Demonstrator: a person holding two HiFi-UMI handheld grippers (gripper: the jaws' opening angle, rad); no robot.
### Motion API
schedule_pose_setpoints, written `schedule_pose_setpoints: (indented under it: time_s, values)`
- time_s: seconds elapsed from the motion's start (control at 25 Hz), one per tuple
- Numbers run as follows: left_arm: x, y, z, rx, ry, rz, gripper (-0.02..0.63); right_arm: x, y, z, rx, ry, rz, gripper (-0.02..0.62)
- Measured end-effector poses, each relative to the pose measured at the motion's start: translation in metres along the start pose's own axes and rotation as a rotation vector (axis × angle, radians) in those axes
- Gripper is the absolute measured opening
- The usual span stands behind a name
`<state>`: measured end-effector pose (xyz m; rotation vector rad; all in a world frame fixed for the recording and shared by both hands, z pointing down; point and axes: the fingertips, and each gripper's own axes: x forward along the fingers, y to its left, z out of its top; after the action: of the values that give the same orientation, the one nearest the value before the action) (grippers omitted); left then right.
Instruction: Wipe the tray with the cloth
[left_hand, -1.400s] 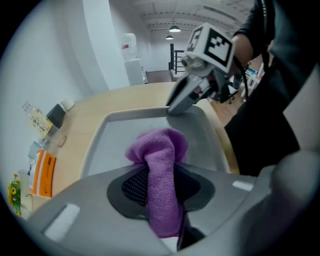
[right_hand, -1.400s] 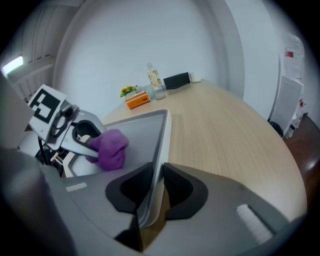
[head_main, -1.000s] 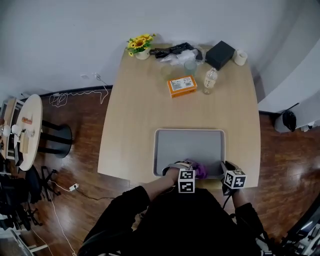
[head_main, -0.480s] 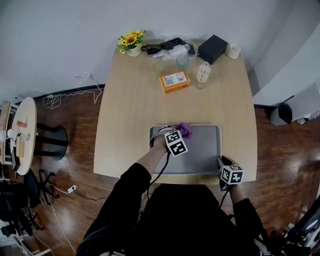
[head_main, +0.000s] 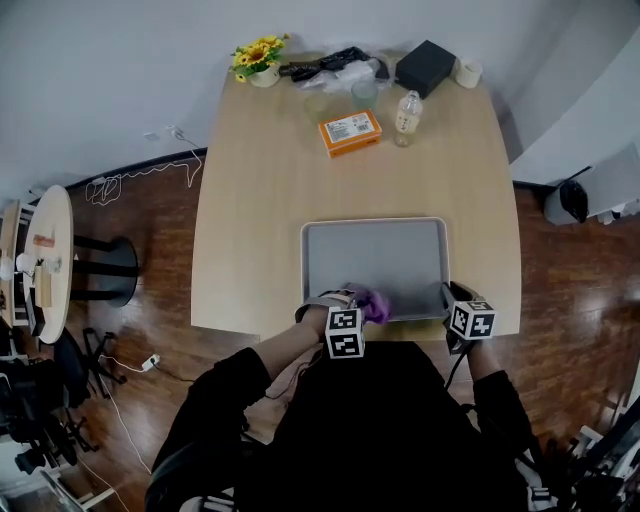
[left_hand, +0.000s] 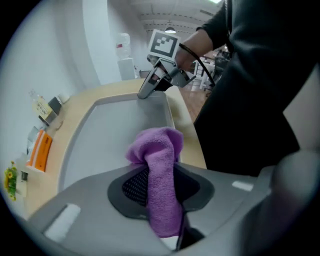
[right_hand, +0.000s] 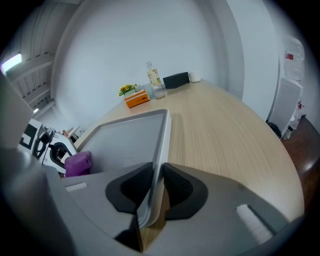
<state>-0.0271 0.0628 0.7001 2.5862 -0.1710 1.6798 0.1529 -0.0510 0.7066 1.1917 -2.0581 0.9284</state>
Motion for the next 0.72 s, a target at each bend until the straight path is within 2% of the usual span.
schedule_pose_setpoints:
  time_s: [0.08, 0.16, 0.32, 0.48, 0.6, 0.72]
  values:
    - [0.002, -0.004, -0.004, -0.014, -0.002, 0.027, 0.086, -0.002, 0.001, -0.004, -0.001, 0.004, -0.005, 0.074]
    - [0.003, -0.004, -0.002, -0.048, -0.027, -0.006, 0.087, -0.003, 0.0, -0.007, 0.002, 0.006, -0.008, 0.074]
    - [0.002, 0.008, -0.006, -0.044, -0.049, -0.033, 0.089, -0.001, 0.0, -0.006, 0.005, 0.008, -0.004, 0.074]
    - [-0.004, 0.067, -0.024, -0.1, -0.039, 0.05, 0.089, -0.002, 0.0, -0.004, 0.006, 0.004, -0.012, 0.074]
    - [-0.015, 0.122, -0.047, -0.134, 0.01, 0.13, 0.089, -0.002, 0.002, -0.005, 0.003, 0.005, -0.008, 0.074]
    - [-0.023, 0.161, -0.067, -0.146, 0.073, 0.173, 0.089, -0.001, 0.003, -0.007, 0.004, 0.005, -0.002, 0.074]
